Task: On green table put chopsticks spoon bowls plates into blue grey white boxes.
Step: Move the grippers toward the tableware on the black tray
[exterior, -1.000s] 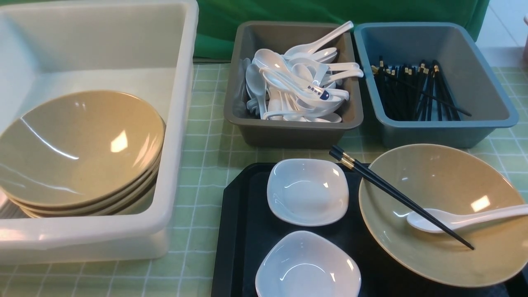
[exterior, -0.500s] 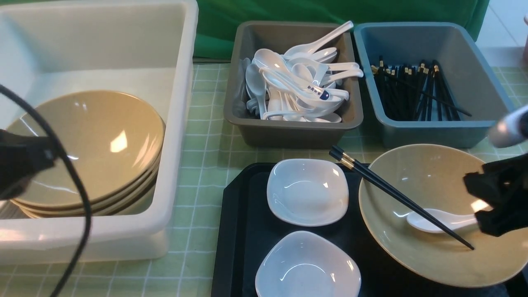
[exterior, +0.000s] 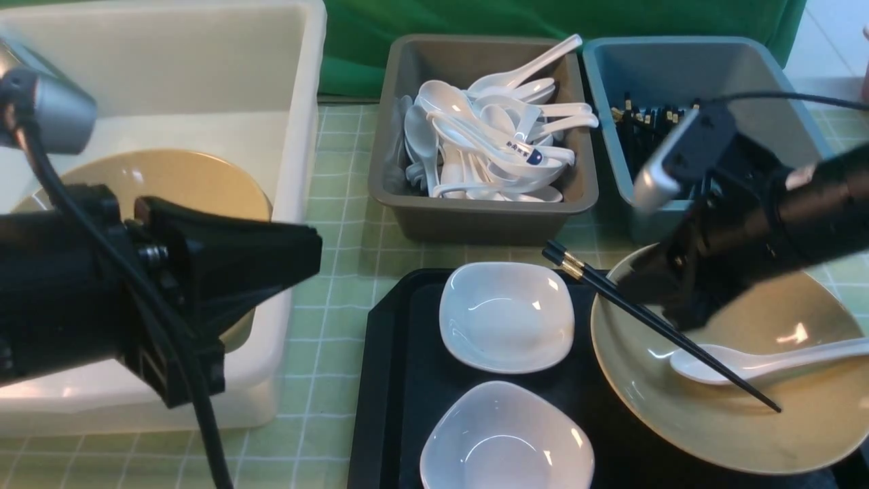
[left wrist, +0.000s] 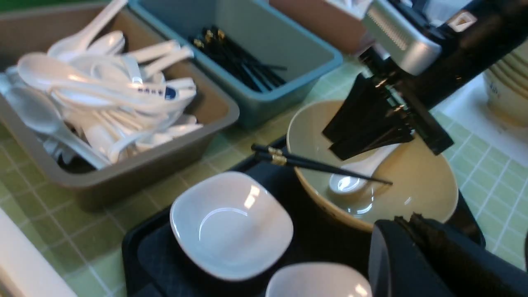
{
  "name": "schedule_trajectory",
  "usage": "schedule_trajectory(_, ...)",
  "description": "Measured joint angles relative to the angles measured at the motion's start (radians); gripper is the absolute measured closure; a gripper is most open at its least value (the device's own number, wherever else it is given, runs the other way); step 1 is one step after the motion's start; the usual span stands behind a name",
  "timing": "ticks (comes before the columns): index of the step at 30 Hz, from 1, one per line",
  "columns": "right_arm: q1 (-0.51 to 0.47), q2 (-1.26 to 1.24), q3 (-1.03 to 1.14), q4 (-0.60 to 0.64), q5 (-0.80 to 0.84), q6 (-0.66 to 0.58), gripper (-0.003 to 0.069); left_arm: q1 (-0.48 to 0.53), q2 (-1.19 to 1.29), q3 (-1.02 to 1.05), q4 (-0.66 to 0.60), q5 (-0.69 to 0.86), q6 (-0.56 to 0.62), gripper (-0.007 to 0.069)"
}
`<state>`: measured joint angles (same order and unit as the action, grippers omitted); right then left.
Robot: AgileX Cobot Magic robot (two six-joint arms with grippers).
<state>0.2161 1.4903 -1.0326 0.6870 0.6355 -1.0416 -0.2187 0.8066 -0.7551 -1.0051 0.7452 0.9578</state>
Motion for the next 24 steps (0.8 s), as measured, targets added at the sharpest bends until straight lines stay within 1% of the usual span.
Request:
schedule_trajectory(1, -0.01, 0.01, -0.017, 0.022, 0.02, -0.025, 0.0423, 0.0, 0.0, 0.0, -0.003, -0.006, 0.0, 0.0627)
schedule_trajectory(4, -0.029, 0.021, -0.052, 0.026, 0.057, -0.057, 0.0423, 0.0, 0.0, 0.0, -0.004, -0.006, 0.0, 0.0627)
schedule_trajectory(6, -0.034, 0.021, -0.055, -0.017, 0.093, -0.063, 0.0423, 0.0, 0.0, 0.0, -0.001, 0.01, -0.001, 0.0627)
schedule_trajectory(8, -0.035, 0.021, -0.048, -0.089, 0.136, -0.064, 0.0423, 0.0, 0.0, 0.0, 0.01, 0.046, -0.001, 0.0627)
schedule_trajectory(12, -0.035, 0.022, -0.017, -0.19, 0.153, -0.077, 0.0416, 0.0, 0.0, 0.0, 0.031, 0.084, -0.001, 0.0627)
schedule_trajectory(16, -0.035, 0.024, -0.008, -0.239, 0.136, -0.076, 0.0383, 0.0, 0.0, -0.001, 0.04, 0.077, -0.001, 0.0627)
schedule_trajectory(24, -0.026, 0.075, -0.007, -0.243, 0.038, -0.079, 0.0284, 0.0, 0.0, -0.002, 0.041, 0.038, -0.001, 0.0627)
